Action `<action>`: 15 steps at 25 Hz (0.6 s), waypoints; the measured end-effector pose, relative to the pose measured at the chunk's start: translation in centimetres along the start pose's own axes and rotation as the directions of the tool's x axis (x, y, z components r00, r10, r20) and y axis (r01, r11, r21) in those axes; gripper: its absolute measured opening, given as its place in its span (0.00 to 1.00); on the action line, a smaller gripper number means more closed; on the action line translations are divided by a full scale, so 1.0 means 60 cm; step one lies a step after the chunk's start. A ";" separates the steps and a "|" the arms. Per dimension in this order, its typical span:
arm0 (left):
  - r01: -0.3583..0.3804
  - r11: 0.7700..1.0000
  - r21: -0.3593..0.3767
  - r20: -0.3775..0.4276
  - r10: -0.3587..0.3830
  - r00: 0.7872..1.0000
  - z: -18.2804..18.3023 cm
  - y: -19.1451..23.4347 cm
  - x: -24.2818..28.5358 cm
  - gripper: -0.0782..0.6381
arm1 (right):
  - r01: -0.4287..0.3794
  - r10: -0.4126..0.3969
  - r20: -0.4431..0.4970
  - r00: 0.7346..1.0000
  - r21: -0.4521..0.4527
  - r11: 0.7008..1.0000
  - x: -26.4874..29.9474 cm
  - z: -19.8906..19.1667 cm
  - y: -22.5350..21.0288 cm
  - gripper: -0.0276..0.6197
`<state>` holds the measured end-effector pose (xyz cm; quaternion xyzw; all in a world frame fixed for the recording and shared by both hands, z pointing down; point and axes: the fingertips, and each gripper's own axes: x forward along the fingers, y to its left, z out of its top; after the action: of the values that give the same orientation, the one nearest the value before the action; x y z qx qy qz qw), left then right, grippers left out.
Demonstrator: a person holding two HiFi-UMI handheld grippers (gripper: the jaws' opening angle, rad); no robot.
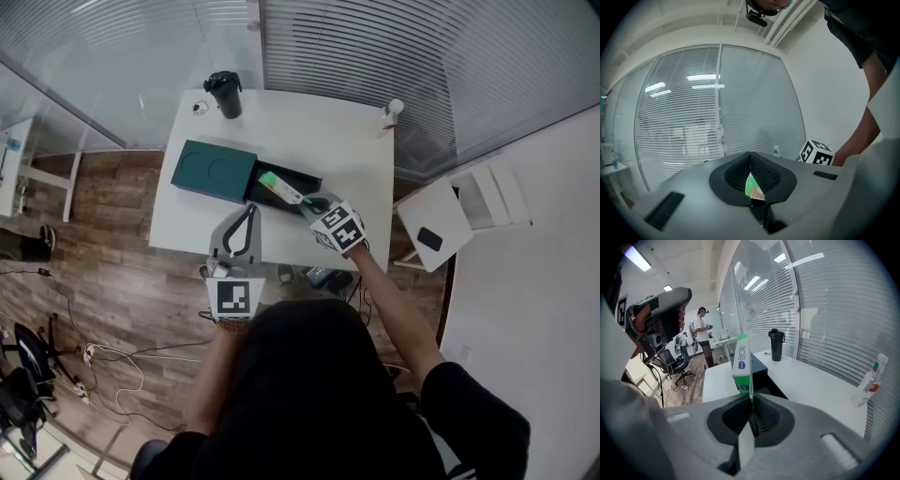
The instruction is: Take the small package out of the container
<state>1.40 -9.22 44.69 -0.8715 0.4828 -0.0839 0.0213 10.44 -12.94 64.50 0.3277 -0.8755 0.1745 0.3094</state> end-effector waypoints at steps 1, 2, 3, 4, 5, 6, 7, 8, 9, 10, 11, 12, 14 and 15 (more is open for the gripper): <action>0.002 1.000 0.004 0.004 -0.002 1.000 0.002 -0.002 0.001 0.11 | 0.006 -0.006 0.017 1.000 0.012 1.000 -0.007 0.006 -0.001 0.05; 0.005 1.000 0.007 0.005 -0.005 1.000 0.004 -0.004 0.003 0.11 | 0.011 -0.011 0.034 0.999 0.023 1.000 -0.014 0.013 -0.001 0.05; 0.008 1.000 0.010 0.002 -0.008 1.000 0.005 -0.006 0.003 0.11 | 0.015 -0.017 0.049 0.999 0.033 0.999 -0.020 0.018 -0.001 0.05; 0.009 1.000 0.009 -0.002 -0.009 1.000 0.006 -0.008 0.004 0.11 | 0.020 -0.022 0.063 0.998 0.041 0.999 -0.026 0.023 -0.001 0.05; 0.008 1.000 0.002 0.000 -0.008 1.000 0.008 -0.010 0.005 0.11 | 0.024 -0.027 0.076 0.997 0.048 0.999 -0.032 0.027 -0.002 0.05; 0.004 1.000 -0.010 0.007 -0.004 1.000 0.011 -0.011 0.006 0.11 | 0.027 -0.032 0.089 0.996 0.053 0.998 -0.036 0.031 -0.003 0.05; 0.003 1.000 -0.017 0.013 -0.003 1.000 0.013 -0.012 0.008 0.11 | 0.030 -0.036 0.101 0.994 0.058 0.998 -0.040 0.034 -0.003 0.05; 0.006 1.000 -0.015 0.013 -0.005 1.000 0.013 -0.014 0.009 0.11 | 0.031 -0.039 0.112 0.993 0.065 0.997 -0.044 0.035 -0.003 0.05; 0.012 1.000 -0.004 0.009 -0.012 1.000 0.012 -0.016 0.010 0.11 | 0.033 -0.041 0.121 0.992 0.075 0.997 -0.047 0.036 -0.003 0.05; 0.018 1.000 0.008 0.004 -0.018 1.000 0.010 -0.018 0.010 0.11 | 0.034 -0.044 0.127 0.991 0.086 0.996 -0.050 0.035 -0.003 0.05; 0.023 1.000 0.016 0.001 -0.023 1.000 0.008 -0.020 0.010 0.11 | 0.034 -0.047 0.133 0.990 0.098 0.995 -0.053 0.033 -0.003 0.05; 0.025 0.999 0.019 0.002 -0.026 1.000 0.008 -0.021 0.010 0.11 | 0.034 -0.050 0.139 0.989 0.112 0.993 -0.055 0.031 -0.002 0.05; 0.024 1.000 0.006 0.004 -0.024 1.000 0.008 -0.025 0.010 0.11 | 0.035 -0.056 0.151 0.987 0.140 0.990 -0.063 0.026 -0.002 0.05; 0.019 1.000 -0.010 0.007 -0.019 1.000 0.008 -0.025 0.010 0.11 | 0.036 -0.060 0.158 0.986 0.150 0.988 -0.066 0.024 -0.002 0.05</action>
<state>3.07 -8.95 44.45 -0.8765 0.4746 -0.0787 0.0178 12.23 -11.90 60.83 0.3840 -0.8742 0.2036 0.2164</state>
